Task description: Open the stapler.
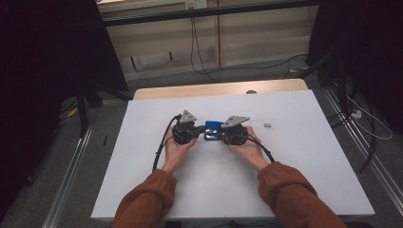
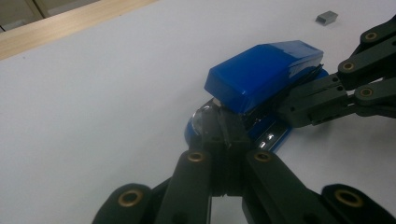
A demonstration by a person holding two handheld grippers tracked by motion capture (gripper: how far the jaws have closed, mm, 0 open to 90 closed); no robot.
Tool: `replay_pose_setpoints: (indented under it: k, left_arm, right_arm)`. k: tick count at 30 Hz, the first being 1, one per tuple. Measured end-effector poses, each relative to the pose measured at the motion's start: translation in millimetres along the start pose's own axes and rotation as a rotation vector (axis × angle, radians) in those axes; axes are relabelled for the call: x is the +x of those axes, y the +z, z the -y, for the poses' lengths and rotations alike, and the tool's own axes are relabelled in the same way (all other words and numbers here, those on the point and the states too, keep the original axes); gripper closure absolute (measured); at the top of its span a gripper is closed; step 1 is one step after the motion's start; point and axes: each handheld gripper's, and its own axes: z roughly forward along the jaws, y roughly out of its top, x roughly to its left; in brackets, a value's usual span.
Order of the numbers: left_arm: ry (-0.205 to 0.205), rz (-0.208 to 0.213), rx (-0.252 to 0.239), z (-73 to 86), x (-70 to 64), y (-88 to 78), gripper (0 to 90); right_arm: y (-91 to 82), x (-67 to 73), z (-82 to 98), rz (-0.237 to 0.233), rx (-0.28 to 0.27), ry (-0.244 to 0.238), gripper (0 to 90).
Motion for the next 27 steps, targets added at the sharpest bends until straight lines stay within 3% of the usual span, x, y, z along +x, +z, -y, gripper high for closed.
replay_pose_setpoints:
  k: [15, 27]
  left_arm:
    - [-0.006, 0.004, -0.017, -1.9, -0.8, -1.5, 90.0]
    - [0.001, -0.004, -0.059, -7.2, -4.3, -5.2, 90.0]
  right_arm:
    - [0.1, 0.5, 0.2, 0.004, -0.002, -0.001, 90.0]
    - [0.1, 0.9, 0.1, 0.007, -0.001, -0.003, 90.0]
